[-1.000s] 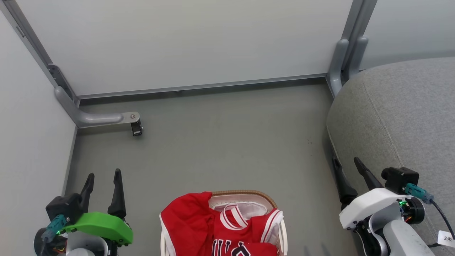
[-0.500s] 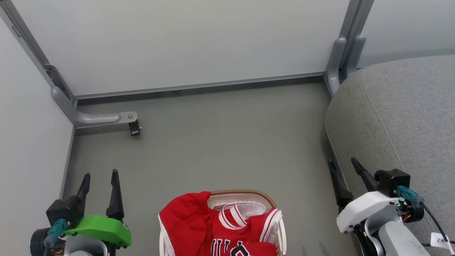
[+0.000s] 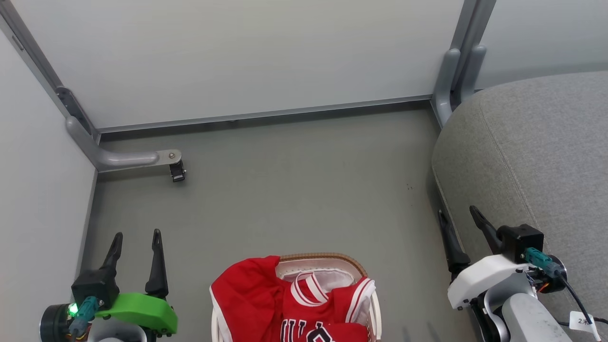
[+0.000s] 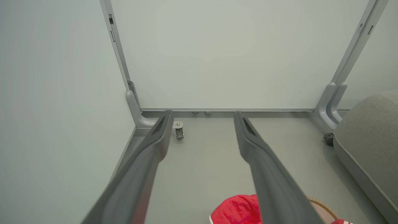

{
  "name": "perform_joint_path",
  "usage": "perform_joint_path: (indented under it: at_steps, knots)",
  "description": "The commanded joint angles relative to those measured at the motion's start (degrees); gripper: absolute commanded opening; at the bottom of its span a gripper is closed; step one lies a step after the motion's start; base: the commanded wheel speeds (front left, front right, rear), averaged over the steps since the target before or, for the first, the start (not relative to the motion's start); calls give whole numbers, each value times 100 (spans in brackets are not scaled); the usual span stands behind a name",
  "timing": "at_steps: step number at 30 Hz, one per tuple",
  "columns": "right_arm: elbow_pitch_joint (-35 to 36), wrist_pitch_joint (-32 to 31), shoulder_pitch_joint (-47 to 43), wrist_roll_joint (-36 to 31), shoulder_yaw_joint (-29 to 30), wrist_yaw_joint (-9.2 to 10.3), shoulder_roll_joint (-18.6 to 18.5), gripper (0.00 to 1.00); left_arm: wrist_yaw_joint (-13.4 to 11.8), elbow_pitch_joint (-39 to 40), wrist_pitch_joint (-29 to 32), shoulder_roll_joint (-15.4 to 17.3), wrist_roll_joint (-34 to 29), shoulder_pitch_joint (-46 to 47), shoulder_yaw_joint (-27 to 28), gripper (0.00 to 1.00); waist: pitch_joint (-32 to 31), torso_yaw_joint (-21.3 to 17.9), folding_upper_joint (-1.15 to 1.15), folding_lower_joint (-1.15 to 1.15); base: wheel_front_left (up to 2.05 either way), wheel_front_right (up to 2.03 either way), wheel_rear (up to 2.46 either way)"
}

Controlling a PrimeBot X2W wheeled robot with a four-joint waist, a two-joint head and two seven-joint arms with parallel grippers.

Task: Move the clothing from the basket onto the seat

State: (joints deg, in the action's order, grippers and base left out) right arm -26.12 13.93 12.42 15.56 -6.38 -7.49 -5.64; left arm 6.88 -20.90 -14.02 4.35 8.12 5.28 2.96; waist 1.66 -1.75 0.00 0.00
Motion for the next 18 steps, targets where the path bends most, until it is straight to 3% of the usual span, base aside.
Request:
perform_joint_path:
  at_steps: [1,10,18]
  knots:
    - [-23,52,68,-118,-22,0,-4,100,26,-18,-39,-17,-133,-43,13,100,0,-5,0,0,0,0,0]
    - [-87,136,97,-437,-69,0,-39,100,51,-56,-140,-37,-534,-77,49,100,17,-58,0,0,0,0,0]
    - [-51,135,29,-387,-57,0,-55,100,65,-83,-122,-57,-498,-87,19,100,39,-95,0,0,0,0,0]
